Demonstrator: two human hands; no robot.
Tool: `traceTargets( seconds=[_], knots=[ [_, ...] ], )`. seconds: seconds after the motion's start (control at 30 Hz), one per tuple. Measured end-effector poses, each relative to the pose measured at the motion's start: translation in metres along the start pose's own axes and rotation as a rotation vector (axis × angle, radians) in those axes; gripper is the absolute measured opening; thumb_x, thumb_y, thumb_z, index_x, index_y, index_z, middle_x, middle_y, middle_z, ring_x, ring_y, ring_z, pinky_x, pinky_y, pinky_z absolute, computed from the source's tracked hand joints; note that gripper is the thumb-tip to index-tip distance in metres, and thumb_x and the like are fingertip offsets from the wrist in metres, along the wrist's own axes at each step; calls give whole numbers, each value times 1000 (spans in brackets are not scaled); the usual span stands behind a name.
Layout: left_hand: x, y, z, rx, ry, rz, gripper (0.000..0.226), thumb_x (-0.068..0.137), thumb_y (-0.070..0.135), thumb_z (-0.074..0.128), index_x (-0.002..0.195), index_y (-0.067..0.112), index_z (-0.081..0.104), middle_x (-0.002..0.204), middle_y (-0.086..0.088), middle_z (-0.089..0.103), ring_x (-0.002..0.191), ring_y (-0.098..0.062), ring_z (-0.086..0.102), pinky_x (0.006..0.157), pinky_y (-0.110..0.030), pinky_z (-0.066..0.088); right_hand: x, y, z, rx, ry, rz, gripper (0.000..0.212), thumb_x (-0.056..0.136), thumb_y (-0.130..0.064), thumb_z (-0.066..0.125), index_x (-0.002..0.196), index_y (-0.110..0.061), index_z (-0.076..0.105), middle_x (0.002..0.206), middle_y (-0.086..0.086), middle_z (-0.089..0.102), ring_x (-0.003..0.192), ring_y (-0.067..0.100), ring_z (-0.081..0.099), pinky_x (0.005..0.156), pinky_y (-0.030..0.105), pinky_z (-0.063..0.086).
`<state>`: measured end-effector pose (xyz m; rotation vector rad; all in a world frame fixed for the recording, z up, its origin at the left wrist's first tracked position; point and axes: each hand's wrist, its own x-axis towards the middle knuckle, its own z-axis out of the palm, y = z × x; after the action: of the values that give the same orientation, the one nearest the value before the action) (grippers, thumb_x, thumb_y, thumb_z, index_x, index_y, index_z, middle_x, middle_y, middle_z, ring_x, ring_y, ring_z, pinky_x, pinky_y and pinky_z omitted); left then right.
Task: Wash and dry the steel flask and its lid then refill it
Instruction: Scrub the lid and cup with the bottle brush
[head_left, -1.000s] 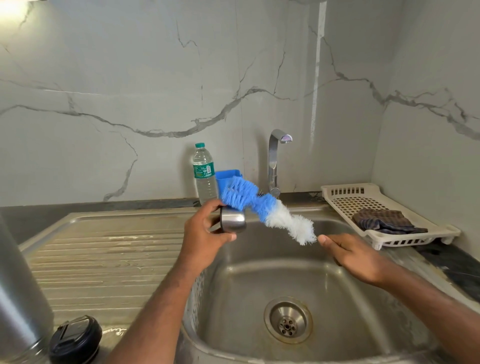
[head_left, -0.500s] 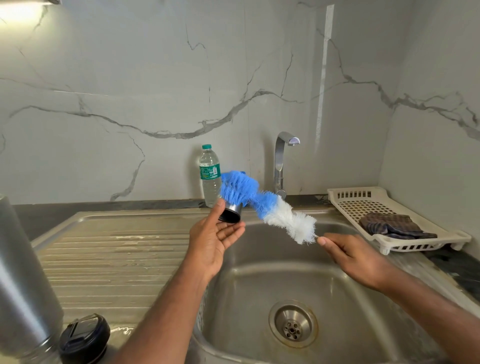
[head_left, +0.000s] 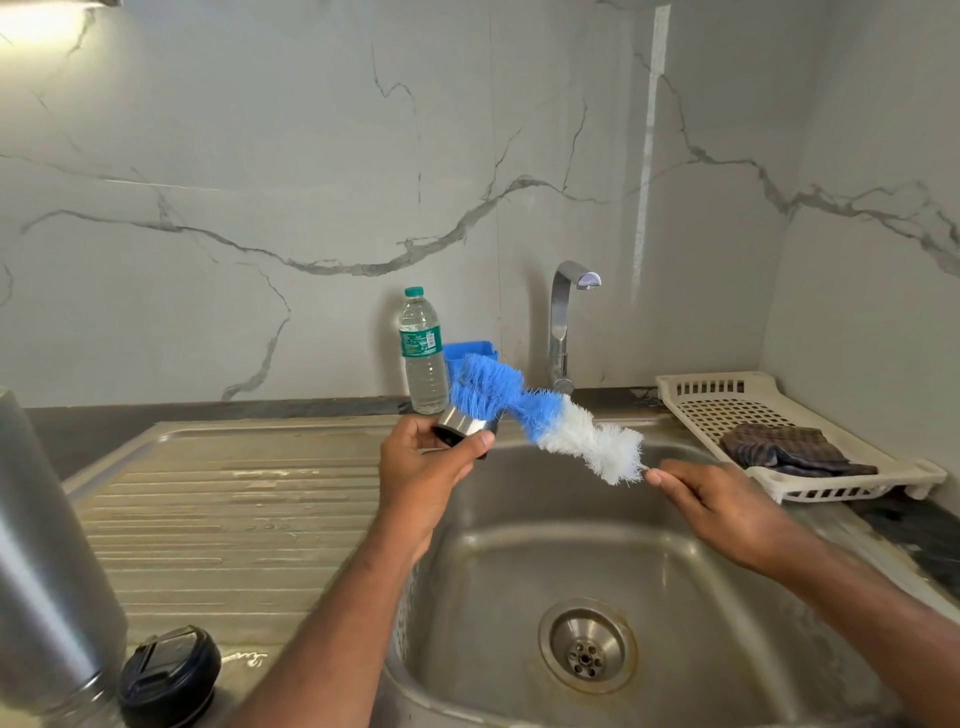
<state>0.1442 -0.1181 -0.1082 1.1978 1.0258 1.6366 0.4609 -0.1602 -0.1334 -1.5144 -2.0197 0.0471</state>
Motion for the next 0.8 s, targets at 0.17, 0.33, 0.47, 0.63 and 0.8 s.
traceTargets(
  seconds=[0.17,0.33,0.47,0.63,0.8],
  knots=[
    [10,1,-12,-54,78,-5,41,71,-2,88,101,-4,60,96,-18,64,98,-39,73,85,-41,62,-1,4,2,-35,-19,-12,56,100,-67,26,71,-23,43,63,-1,50,63,17,50,61,40,44],
    [3,-3,0,94,-12,38,48,61,9,96,99,6,67,91,-6,77,93,-34,74,89,-52,60,2,-7,0,-11,-39,-13,51,96,-64,31,69,-23,43,62,-1,49,64,18,49,60,39,42],
    [10,-4,-12,70,57,14,52,55,9,96,97,8,66,88,-2,76,92,-27,75,90,-52,60,-2,4,-1,-1,-53,-23,55,98,-70,27,71,-24,43,65,-3,51,63,17,49,62,40,43],
    [1,0,-4,174,-19,59,51,62,-2,93,102,9,64,93,3,73,83,-12,74,74,-27,57,2,0,3,15,-34,-16,61,92,-76,25,71,-22,44,64,0,49,63,19,49,60,41,43],
    [8,-1,-14,131,9,60,62,57,-16,88,103,10,56,103,-3,70,87,-17,75,72,-27,58,0,4,-2,32,-59,35,56,97,-70,29,69,-24,45,60,-5,47,58,11,47,61,39,44]
  ],
)
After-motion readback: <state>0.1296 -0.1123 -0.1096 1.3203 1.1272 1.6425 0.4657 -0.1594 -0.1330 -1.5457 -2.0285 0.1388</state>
